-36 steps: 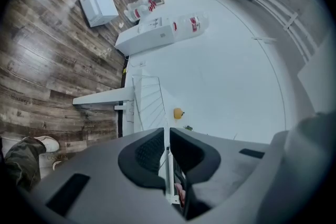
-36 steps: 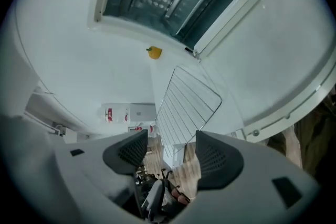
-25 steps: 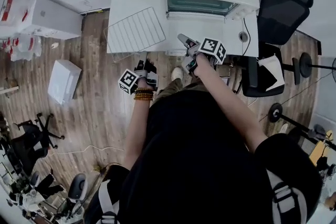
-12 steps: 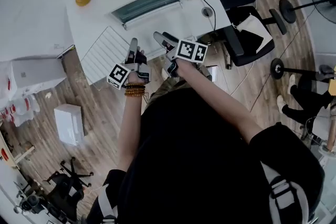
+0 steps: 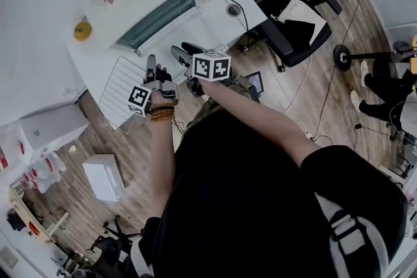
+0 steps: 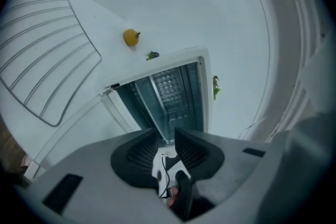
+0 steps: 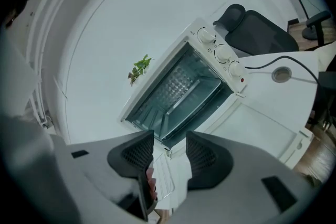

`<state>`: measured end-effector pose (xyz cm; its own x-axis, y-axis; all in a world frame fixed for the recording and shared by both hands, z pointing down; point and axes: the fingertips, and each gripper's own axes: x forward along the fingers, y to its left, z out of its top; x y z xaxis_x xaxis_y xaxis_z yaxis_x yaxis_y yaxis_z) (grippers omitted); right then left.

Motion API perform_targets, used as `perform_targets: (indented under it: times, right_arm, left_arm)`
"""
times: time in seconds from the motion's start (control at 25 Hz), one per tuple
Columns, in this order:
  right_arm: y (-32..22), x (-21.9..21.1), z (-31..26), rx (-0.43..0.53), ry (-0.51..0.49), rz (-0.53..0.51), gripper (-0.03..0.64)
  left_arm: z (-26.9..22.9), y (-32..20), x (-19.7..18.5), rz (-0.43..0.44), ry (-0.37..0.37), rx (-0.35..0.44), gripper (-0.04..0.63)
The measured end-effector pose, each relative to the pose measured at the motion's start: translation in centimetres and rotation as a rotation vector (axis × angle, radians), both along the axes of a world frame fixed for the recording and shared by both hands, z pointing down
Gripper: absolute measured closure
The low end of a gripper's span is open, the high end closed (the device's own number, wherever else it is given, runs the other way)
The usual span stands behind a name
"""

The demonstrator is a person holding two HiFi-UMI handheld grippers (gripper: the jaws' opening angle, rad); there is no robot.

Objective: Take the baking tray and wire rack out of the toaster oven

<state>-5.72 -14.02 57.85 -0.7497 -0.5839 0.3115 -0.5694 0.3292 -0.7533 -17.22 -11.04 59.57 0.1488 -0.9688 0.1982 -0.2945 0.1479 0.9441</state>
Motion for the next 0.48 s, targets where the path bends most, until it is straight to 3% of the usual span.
perform_targets:
  times: [0.48]
  right_arm:
    - [-4.3, 0.9, 2.2, -0.071, 0.017, 0.073, 0.419]
  left_arm:
    - [1.4, -4.7, -0.2, -0.005, 0.032, -0.043, 0.509]
